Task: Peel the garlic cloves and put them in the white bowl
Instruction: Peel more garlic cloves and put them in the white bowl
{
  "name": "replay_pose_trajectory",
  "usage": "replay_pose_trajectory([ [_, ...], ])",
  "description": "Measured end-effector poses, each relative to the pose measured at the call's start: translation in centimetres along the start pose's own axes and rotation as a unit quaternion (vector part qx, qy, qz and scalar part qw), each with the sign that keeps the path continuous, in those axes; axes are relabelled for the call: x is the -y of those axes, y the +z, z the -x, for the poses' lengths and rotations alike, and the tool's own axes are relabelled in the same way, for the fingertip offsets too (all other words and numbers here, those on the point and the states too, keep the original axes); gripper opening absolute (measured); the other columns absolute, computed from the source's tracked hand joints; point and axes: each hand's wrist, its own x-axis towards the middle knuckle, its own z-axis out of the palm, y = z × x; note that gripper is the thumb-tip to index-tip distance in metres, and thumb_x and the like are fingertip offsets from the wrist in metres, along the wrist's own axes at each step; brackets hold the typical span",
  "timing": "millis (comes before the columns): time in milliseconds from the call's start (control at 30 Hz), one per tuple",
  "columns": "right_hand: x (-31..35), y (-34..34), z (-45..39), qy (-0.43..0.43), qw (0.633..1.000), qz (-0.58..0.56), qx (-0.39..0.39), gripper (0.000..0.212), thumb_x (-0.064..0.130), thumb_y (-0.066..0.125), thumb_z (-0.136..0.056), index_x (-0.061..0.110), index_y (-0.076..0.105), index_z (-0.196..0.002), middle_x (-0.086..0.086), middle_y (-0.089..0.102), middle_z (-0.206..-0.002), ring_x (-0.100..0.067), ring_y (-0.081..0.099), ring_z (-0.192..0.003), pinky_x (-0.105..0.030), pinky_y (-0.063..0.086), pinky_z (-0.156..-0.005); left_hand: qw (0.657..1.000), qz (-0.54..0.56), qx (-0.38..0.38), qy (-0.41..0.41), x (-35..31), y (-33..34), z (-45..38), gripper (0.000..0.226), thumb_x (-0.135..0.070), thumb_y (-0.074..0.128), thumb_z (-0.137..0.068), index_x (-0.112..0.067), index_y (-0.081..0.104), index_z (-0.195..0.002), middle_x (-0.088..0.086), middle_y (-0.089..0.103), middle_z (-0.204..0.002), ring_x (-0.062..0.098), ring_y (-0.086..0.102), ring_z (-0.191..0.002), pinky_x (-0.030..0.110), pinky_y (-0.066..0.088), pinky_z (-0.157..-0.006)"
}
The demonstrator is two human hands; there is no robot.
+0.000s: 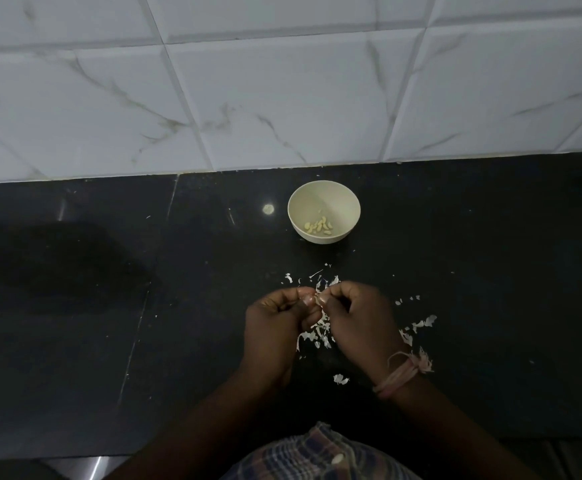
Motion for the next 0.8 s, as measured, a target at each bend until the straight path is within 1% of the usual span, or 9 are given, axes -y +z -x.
replay_pose_trajectory([
  [67, 0.0, 0.0, 0.0, 0.004, 0.999, -0.030, 0.010, 0.017, 0.014, 0.062, -0.096, 0.023, 0.074, -0.087, 0.012, 0.071, -0.076, 0.002, 0.065, -0.067, -0.021, 0.052, -0.067, 0.999, 0.046, -0.004, -0.018, -0.2, 0.1, -0.1, 0.009, 0.006, 0.064, -0.093, 0.004, 0.071, -0.098, 0.015, 0.076, -0.084, 0.020, 0.073, -0.079, 0.024, 0.061, -0.075],
  [167, 0.2, -0.5, 0.0, 0.022, 0.994, -0.101, 0.036, 0.021, 0.011, 0.057, -0.099, 0.022, 0.074, -0.092, 0.010, 0.071, -0.072, -0.003, 0.066, -0.062, -0.024, 0.053, -0.063, 0.996, 0.088, -0.006, -0.031, -0.2, 0.1, -0.3, 0.010, 0.006, 0.063, -0.093, 0.004, 0.070, -0.100, 0.014, 0.076, -0.086, 0.019, 0.075, -0.082, 0.022, 0.060, -0.073],
  [267, 0.5, -0.9, 0.2, 0.020, 0.992, -0.124, 0.022, 0.012, 0.014, 0.065, -0.094, 0.019, 0.075, -0.089, 0.003, 0.074, -0.073, -0.016, 0.070, -0.060, -0.025, 0.055, -0.058, 0.996, 0.091, -0.003, -0.022, -0.2, 0.2, -0.2, 0.011, 0.006, 0.064, -0.092, 0.003, 0.071, -0.099, 0.016, 0.076, -0.090, 0.021, 0.075, -0.086, 0.023, 0.060, -0.075],
  [333, 0.7, -1.0, 0.4, 0.014, 0.993, -0.119, 0.018, 0.008, 0.015, 0.069, -0.091, 0.019, 0.076, -0.087, 0.002, 0.074, -0.071, -0.019, 0.070, -0.059, -0.024, 0.055, -0.056, 0.996, 0.086, -0.005, -0.013, -0.2, 0.1, -0.1, 0.011, 0.006, 0.066, -0.090, 0.001, 0.072, -0.098, 0.017, 0.076, -0.090, 0.023, 0.075, -0.086, 0.025, 0.061, -0.077],
  [433, 0.7, -1.1, 0.4, 0.001, 0.995, -0.103, 0.004, 0.006, 0.018, 0.073, -0.088, 0.020, 0.076, -0.083, 0.005, 0.073, -0.068, -0.011, 0.069, -0.057, -0.019, 0.051, -0.055, 0.999, 0.053, 0.001, 0.012, -0.4, 0.1, 0.0, 0.011, 0.005, 0.069, -0.088, -0.001, 0.074, -0.096, 0.019, 0.076, -0.091, 0.026, 0.075, -0.088, 0.028, 0.061, -0.079],
  [567, 0.4, -0.9, 0.5, -0.019, 0.997, -0.072, -0.014, 0.004, 0.020, 0.075, -0.085, 0.020, 0.077, -0.082, 0.010, 0.072, -0.067, -0.004, 0.067, -0.060, -0.017, 0.050, -0.058, 0.999, 0.020, -0.005, 0.041, -0.6, 0.2, 0.6, 0.011, 0.004, 0.071, -0.088, -0.003, 0.075, -0.096, 0.017, 0.077, -0.089, 0.023, 0.076, -0.082, 0.027, 0.060, -0.077],
  [700, 0.3, -0.4, 0.9, -0.047, 0.997, -0.050, -0.047, 0.004, 0.022, 0.077, -0.084, 0.021, 0.075, -0.081, 0.010, 0.072, -0.070, 0.000, 0.067, -0.067, -0.014, 0.051, -0.059, 0.999, 0.033, 0.000, 0.035, -0.5, 0.4, 0.9, 0.010, 0.001, 0.072, -0.089, -0.002, 0.075, -0.098, 0.023, 0.075, -0.094, 0.030, 0.075, -0.086, 0.042, 0.060, -0.086],
  [733, 0.2, -0.4, 0.9, -0.052, 0.996, -0.043, -0.057, 0.004, 0.022, 0.077, -0.084, 0.021, 0.074, -0.081, 0.010, 0.071, -0.071, 0.000, 0.067, -0.068, -0.014, 0.051, -0.060, 0.999, 0.043, 0.003, 0.029, -0.5, 0.5, 0.9, 0.010, 0.002, 0.072, -0.089, 0.000, 0.074, -0.098, 0.024, 0.075, -0.095, 0.031, 0.075, -0.087, 0.042, 0.060, -0.087],
  [800, -0.1, -0.2, 1.0, -0.057, 0.995, -0.034, -0.071, 0.005, 0.020, 0.077, -0.084, 0.022, 0.073, -0.081, 0.010, 0.071, -0.072, -0.001, 0.066, -0.069, -0.018, 0.053, -0.061, 0.998, 0.059, 0.010, 0.018, -0.5, 0.7, 1.1, 0.008, 0.003, 0.071, -0.089, 0.002, 0.074, -0.096, 0.022, 0.075, -0.091, 0.027, 0.074, -0.082, 0.034, 0.061, -0.080],
])
